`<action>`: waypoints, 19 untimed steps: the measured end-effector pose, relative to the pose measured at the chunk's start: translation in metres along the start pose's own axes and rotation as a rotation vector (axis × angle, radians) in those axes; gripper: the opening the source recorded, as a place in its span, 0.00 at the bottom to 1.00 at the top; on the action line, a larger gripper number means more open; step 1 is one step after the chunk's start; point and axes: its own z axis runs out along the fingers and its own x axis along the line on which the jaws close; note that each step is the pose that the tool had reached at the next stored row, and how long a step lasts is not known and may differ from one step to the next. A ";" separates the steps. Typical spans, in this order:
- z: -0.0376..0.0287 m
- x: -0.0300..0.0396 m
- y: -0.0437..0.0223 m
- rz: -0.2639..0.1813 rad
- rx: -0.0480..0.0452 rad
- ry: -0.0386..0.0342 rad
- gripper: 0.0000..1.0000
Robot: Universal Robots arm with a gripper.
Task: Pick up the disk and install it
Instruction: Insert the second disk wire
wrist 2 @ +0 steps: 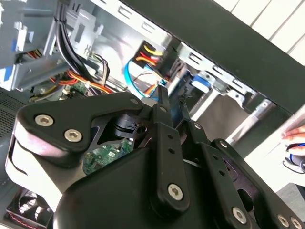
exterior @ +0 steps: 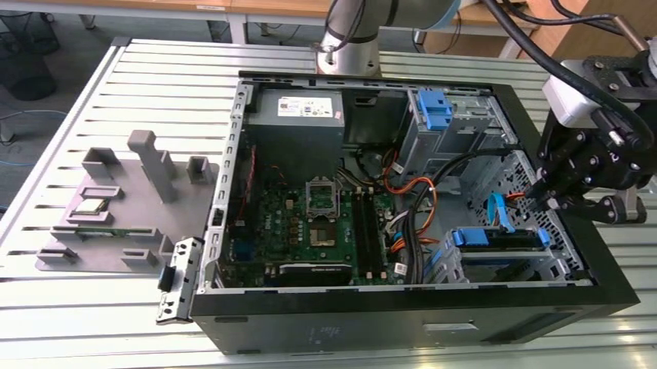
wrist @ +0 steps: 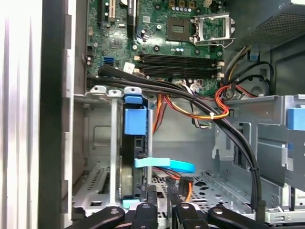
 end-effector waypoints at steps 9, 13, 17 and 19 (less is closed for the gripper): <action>0.0050 -0.0154 -0.0097 0.000 0.0000 0.0002 0.23; 0.0061 -0.0180 -0.0152 0.000 0.0000 0.0000 0.23; 0.0060 -0.0181 -0.0158 0.000 0.0000 0.0000 0.23; 0.0062 -0.0181 -0.0176 0.000 -0.0003 -0.0001 0.23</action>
